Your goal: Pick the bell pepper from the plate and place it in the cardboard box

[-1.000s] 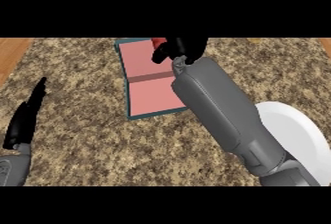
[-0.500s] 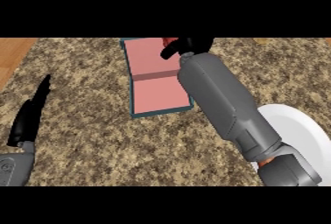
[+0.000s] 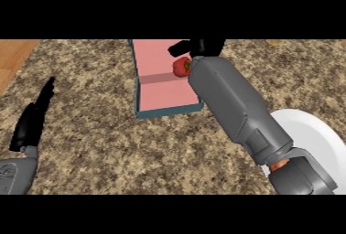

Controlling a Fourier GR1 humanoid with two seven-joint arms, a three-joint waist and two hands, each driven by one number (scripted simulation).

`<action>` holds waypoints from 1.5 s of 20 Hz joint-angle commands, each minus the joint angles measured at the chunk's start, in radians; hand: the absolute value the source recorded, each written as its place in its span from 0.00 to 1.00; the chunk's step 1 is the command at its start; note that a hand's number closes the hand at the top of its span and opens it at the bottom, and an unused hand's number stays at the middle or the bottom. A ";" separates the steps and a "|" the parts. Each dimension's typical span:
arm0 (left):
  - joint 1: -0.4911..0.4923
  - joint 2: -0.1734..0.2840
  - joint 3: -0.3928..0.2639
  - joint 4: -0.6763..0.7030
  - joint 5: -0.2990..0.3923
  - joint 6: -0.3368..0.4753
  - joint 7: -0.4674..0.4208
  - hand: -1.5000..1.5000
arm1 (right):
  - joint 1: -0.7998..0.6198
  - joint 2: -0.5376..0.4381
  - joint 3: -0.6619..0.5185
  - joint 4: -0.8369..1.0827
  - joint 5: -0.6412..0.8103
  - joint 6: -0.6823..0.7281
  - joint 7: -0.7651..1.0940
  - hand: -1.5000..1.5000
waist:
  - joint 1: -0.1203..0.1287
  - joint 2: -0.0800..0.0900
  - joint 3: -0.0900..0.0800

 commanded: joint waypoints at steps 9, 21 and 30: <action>0.041 0.011 0.037 -0.021 0.011 0.000 0.026 0.50 | 0.068 0.002 -0.017 -0.152 -0.150 -0.282 -0.177 0.00 | -0.066 -0.028 0.001; 0.134 -0.006 0.078 -0.023 0.007 0.040 -0.005 0.50 | 0.520 -0.108 0.050 -0.706 -0.034 -0.164 -0.034 0.00 | -0.161 -0.054 0.000; 0.127 0.036 0.115 -0.036 0.039 -0.006 0.007 0.50 | 0.937 -0.336 0.123 -1.308 -0.031 0.086 0.099 0.00 | -0.145 -0.045 0.000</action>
